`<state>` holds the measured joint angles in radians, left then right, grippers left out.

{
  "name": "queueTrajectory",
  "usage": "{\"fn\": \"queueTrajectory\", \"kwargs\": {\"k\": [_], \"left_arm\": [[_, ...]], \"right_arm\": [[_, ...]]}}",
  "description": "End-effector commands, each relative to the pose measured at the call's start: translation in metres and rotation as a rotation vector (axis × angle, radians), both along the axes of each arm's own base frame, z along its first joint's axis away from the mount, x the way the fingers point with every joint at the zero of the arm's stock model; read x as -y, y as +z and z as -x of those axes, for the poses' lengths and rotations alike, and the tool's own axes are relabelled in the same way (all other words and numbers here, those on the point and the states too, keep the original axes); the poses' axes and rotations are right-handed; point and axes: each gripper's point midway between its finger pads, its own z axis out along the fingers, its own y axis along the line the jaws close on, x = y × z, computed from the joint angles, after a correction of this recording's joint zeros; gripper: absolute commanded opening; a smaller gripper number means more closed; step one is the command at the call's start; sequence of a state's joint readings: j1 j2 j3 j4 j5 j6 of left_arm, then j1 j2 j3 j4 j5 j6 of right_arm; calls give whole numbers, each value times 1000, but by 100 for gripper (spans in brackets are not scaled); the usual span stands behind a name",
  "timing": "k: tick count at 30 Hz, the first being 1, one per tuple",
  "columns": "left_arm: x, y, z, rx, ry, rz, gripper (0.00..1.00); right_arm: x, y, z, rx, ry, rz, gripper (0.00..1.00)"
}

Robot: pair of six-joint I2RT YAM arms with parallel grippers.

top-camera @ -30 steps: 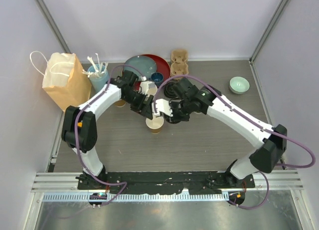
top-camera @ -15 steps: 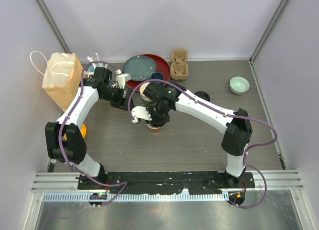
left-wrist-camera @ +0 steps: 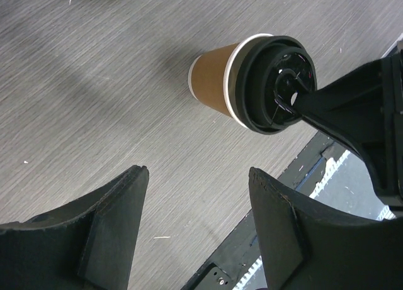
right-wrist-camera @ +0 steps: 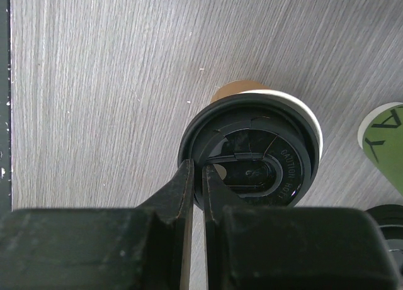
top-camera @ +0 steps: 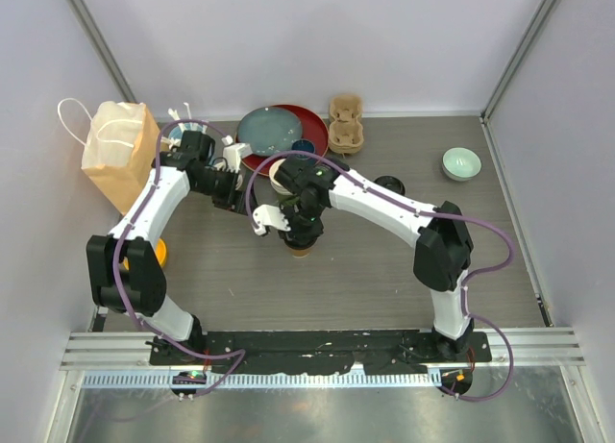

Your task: Pack the takeout coffee

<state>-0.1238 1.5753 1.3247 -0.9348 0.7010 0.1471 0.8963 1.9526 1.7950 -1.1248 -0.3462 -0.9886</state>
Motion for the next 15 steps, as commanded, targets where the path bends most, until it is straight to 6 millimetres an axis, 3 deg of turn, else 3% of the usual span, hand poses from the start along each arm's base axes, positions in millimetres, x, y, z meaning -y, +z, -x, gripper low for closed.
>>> {"fn": "queueTrajectory", "kwargs": {"k": [1,15], "left_arm": [[0,7,2,30,-12,17,70],[-1,5,2,26,-14,13,70]], "right_arm": [[-7,16,1,-23,24,-64,1],[-10,9,-4,-49,20,-75,1]]}}
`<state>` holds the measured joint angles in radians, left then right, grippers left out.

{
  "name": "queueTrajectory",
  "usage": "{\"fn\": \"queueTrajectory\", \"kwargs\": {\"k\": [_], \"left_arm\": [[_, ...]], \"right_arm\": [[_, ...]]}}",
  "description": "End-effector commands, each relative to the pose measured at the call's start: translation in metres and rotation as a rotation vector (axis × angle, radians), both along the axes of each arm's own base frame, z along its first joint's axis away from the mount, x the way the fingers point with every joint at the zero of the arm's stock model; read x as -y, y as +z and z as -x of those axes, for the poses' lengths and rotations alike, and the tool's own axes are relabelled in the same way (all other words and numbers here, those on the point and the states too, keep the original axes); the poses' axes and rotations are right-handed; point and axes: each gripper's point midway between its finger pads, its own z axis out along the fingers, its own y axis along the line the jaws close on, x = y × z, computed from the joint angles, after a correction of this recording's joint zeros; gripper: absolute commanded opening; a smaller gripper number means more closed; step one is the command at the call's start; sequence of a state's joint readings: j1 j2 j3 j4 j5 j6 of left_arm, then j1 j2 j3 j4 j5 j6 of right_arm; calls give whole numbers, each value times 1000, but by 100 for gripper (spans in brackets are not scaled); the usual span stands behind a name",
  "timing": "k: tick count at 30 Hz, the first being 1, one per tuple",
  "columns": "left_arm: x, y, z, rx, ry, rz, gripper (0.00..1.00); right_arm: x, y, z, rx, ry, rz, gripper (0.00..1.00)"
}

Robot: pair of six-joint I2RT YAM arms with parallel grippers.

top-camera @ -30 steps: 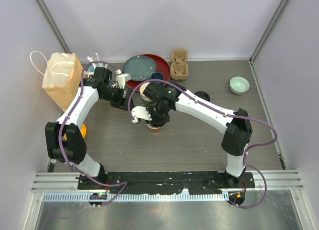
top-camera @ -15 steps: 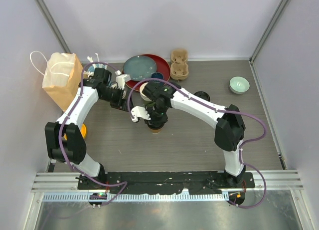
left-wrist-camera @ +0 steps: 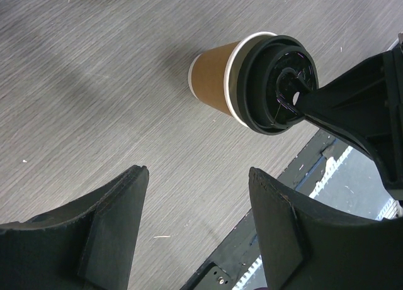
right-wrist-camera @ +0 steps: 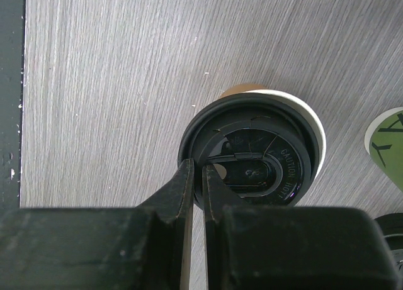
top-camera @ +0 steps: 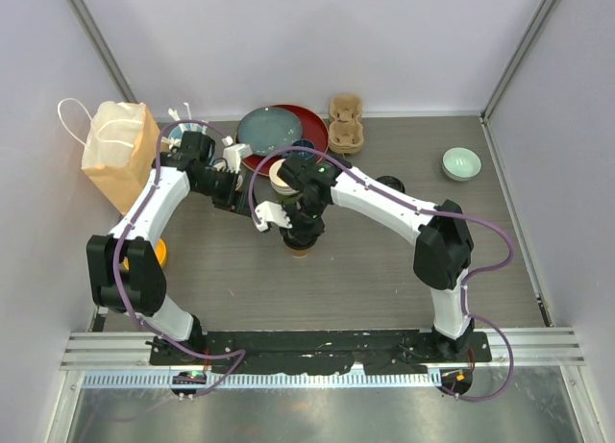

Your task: Pack the takeout coffee

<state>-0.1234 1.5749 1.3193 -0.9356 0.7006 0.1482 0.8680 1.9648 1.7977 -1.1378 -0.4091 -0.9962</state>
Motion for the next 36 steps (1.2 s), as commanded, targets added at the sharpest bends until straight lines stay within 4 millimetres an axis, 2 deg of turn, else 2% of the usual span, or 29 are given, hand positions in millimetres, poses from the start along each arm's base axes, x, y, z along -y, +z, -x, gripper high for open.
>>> {"fn": "queueTrajectory", "kwargs": {"k": [1,10,16,25,36], "left_arm": [[0,7,1,30,-14,14,70],[-1,5,2,25,-15,13,70],[-1,4,1,21,-15,12,70],[-1,3,2,17,-15,12,70],[1,-2,5,1,-9,18,69]], "right_arm": [[-11,11,-5,8,21,-53,1],[-12,10,-12,1,8,-65,1],[-13,4,-9,-21,16,-64,1],[-20,5,-12,-30,22,-86,1],[-4,-11,-3,-57,-26,-29,1]]}}
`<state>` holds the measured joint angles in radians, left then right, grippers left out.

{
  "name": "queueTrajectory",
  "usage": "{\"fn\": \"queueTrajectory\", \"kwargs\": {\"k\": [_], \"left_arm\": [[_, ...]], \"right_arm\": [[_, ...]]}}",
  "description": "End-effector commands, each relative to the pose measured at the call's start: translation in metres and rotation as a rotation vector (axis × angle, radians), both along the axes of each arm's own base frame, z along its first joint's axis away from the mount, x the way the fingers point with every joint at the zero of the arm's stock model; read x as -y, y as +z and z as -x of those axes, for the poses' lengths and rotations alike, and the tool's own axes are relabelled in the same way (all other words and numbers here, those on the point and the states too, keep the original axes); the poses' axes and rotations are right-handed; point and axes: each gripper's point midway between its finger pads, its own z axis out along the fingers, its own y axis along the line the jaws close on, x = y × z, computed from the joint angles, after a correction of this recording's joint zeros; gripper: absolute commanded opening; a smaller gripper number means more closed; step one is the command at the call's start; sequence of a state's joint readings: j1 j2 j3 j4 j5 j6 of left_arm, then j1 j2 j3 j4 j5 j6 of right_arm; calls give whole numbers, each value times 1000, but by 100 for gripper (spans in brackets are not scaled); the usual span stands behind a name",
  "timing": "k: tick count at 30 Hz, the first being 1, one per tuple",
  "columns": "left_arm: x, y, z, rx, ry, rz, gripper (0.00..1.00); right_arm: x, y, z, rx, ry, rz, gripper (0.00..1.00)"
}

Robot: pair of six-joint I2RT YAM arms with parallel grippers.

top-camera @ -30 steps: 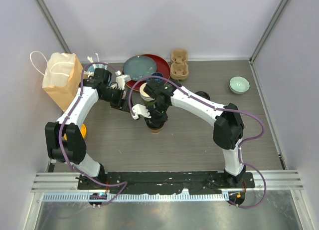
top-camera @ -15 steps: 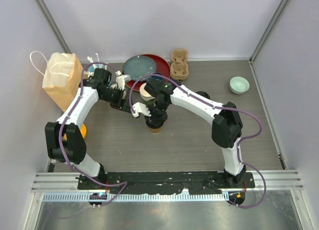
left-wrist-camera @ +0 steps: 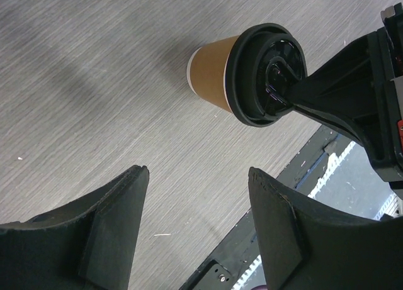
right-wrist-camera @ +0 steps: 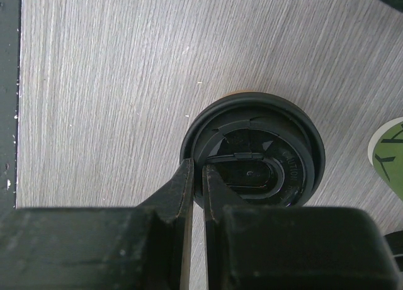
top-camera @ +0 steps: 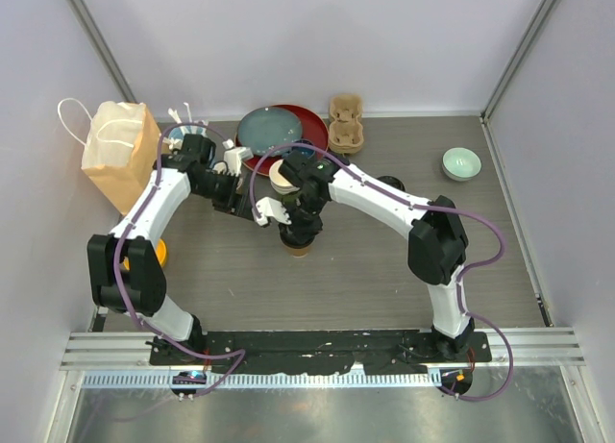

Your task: Pack the takeout coffee

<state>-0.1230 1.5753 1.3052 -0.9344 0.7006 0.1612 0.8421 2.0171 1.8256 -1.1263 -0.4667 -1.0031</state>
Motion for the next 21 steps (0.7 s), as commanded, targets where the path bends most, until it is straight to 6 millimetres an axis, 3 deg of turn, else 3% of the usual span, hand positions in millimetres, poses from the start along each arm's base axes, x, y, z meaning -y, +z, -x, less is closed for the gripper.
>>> {"fn": "queueTrajectory", "kwargs": {"k": [1,9,14,21], "left_arm": [[2,2,3,1,-2,27,69],[8,-5,7,-29,-7,36,69],[13,-5,10,-35,-20,37,68],[15,-5,10,-32,-25,39,67]], "right_arm": [[2,0,4,-3,-24,-9,1],[3,-5,5,-11,-34,0,2],[-1,7,1,9,-54,-22,31],[-13,44,-4,52,-55,-119,41]]}}
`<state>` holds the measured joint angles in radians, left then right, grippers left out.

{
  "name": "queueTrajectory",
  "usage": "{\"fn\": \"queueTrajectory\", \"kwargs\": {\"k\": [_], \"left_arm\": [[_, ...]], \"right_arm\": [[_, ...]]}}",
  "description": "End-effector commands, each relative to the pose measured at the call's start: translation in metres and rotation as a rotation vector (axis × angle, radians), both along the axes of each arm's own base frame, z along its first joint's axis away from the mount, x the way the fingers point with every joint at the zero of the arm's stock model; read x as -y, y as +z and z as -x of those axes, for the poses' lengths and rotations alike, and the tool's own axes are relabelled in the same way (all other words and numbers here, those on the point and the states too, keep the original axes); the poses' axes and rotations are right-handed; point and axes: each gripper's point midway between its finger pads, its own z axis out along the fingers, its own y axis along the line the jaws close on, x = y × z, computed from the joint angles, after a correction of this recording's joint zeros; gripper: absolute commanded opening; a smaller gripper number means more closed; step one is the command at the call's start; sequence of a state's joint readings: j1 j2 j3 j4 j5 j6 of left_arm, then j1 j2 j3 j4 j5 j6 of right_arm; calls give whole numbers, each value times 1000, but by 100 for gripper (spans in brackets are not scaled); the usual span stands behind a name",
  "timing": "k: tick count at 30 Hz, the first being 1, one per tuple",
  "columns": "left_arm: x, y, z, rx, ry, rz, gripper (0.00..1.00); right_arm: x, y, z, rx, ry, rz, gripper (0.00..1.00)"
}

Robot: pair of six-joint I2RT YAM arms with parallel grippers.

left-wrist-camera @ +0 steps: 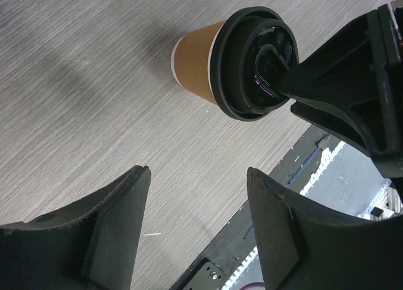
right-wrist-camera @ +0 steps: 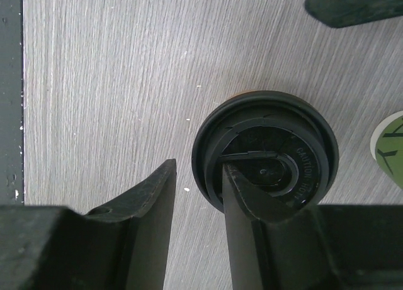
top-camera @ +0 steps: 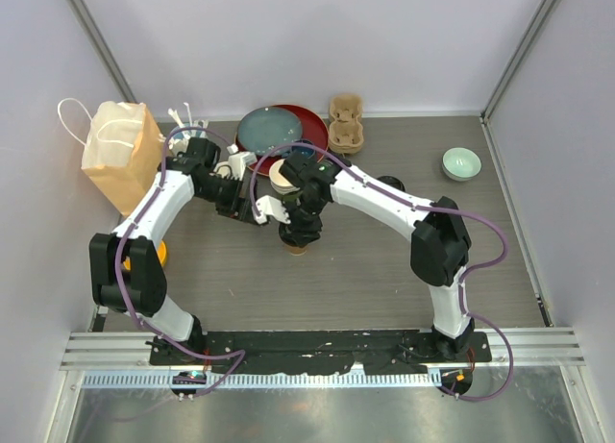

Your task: Pack the takeout coffee

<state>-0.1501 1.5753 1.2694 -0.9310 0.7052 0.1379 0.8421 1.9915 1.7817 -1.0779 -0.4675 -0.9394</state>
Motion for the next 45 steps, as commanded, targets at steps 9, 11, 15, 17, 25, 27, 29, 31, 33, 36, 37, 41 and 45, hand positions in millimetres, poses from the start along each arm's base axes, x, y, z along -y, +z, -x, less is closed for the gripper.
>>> {"fn": "queueTrajectory", "kwargs": {"k": [9,11,15,17,25,27,29,31,33,36,37,41,45], "left_arm": [[12,3,0,6,-17,37,63],[16,3,1,4,-13,43,60],[25,-1,3,10,6,45,52],[32,-1,1,18,26,53,46],[50,-3,-13,6,76,97,39],[53,-6,-15,-2,83,109,40],[55,-10,-16,-21,95,111,40],[57,-13,-18,-30,98,116,39],[60,-15,-18,-48,99,128,39],[64,-19,-17,-63,93,128,37],[64,-21,-17,-69,94,126,36],[65,-24,-16,-78,91,126,34],[68,-27,-13,-92,78,132,34]], "right_arm": [[-26,92,-3,98,-11,-244,49],[-30,103,-14,76,-206,-264,48],[-19,117,-57,7,-720,-320,40],[-1,118,-68,-50,-905,-341,37],[48,71,-76,-227,-1282,-450,38],[43,60,-75,-266,-1278,-424,37],[38,52,-74,-295,-1272,-409,35],[32,44,-73,-332,-1265,-397,32],[29,36,-75,-348,-1264,-394,31],[24,30,-73,-380,-1255,-382,31],[24,27,-73,-384,-1258,-374,31],[27,21,-73,-376,-1268,-359,29],[32,15,-72,-357,-1287,-331,25]]}}
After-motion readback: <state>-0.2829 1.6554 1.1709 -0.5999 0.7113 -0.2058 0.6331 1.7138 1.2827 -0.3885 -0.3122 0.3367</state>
